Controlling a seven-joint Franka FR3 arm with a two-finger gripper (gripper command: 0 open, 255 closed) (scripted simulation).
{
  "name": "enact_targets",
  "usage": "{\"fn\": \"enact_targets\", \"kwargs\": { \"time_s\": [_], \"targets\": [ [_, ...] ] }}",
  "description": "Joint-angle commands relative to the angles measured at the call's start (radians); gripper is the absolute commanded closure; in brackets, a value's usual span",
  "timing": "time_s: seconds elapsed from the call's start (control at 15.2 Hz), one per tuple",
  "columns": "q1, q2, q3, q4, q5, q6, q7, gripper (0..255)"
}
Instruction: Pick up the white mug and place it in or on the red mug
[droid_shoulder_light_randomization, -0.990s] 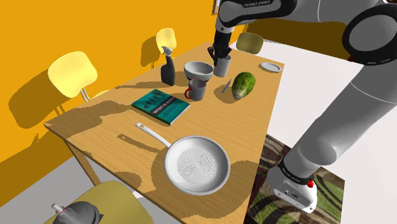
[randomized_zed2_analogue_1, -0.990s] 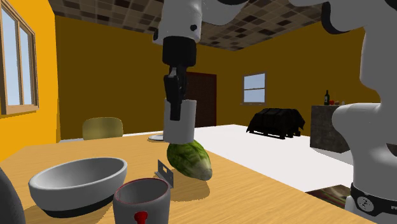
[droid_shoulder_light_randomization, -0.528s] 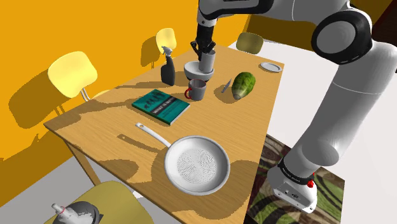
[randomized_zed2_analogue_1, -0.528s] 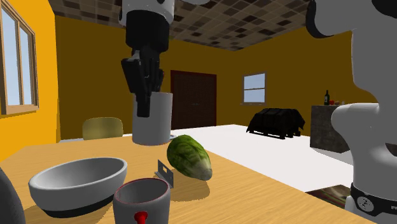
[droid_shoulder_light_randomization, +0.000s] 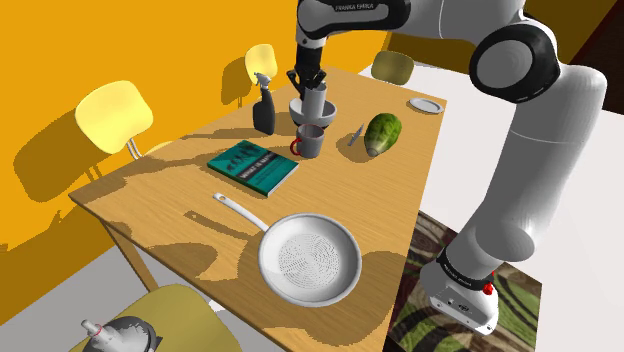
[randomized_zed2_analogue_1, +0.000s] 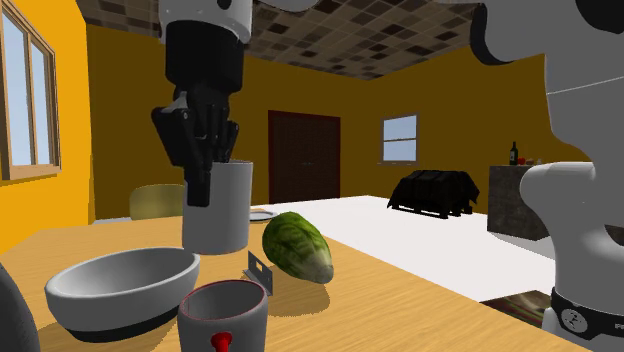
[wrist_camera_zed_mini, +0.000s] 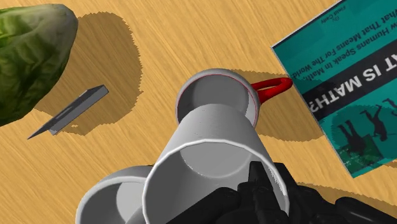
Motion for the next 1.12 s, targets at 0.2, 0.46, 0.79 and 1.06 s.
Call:
{"fn": "enact_targets", "kwargs": {
  "time_s": [0.2,0.46,0.79,1.06],
  "targets": [
    [-0.001,0.004,-0.001,-0.06,-0.001,0.065,0.002,255],
    [-0.002,0.01,-0.001,-0.105,-0.002,0.116,0.005,255],
    [-0.002,0.019,-0.001,-0.143,-0.003,0.162,0.007,255],
    [-0.002,0.019,-0.001,-0.143,-0.003,0.162,0.007,255]
  ]
}}
